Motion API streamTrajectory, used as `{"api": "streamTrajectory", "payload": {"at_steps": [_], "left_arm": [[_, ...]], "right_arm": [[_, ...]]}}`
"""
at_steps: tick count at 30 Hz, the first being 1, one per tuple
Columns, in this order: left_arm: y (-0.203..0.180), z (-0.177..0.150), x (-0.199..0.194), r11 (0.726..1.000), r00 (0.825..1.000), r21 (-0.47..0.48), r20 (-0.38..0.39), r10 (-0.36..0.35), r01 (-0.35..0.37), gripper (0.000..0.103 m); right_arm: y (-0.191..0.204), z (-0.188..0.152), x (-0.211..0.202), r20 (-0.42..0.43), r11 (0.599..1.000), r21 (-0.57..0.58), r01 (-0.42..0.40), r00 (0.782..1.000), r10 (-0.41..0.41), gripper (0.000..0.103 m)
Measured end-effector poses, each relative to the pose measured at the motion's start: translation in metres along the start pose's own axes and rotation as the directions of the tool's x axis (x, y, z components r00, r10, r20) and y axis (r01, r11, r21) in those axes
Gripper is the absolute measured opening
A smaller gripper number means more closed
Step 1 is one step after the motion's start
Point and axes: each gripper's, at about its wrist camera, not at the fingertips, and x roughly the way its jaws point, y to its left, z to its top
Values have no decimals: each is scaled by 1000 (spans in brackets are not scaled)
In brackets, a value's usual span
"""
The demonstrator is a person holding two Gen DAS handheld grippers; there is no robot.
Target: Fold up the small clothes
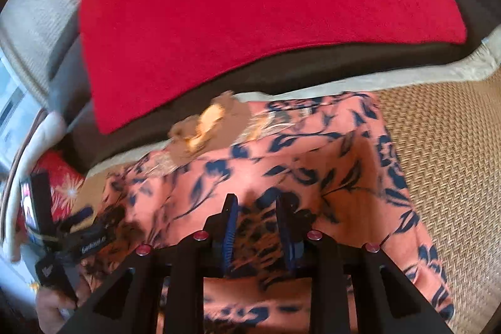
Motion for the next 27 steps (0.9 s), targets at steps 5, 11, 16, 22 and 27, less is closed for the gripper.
{"api": "streamTrajectory", "payload": {"at_steps": [5, 11, 16, 22, 27], "left_arm": [[-21, -20, 8, 997, 998, 73, -61, 0, 5, 86], [-22, -26, -15, 998, 1000, 64, -17, -23, 24, 86], [-41, -44, -38, 991, 999, 126, -8, -50, 50, 86], [-55, -50, -41, 985, 999, 167, -22, -43, 46, 86], [-38, -26, -44, 995, 998, 72, -2, -65, 65, 86]], "right_arm": [[27, -24, 2, -102, 996, -89, -3, 995, -6, 30], [37, -32, 1, -103, 994, -107, -14, 995, 3, 30], [41, -46, -4, -141, 989, -143, -37, 990, 17, 29], [35, -44, -12, -106, 993, -105, -47, 994, 35, 30], [16, -22, -7, -30, 999, -43, -3, 1000, 2, 30]]}}
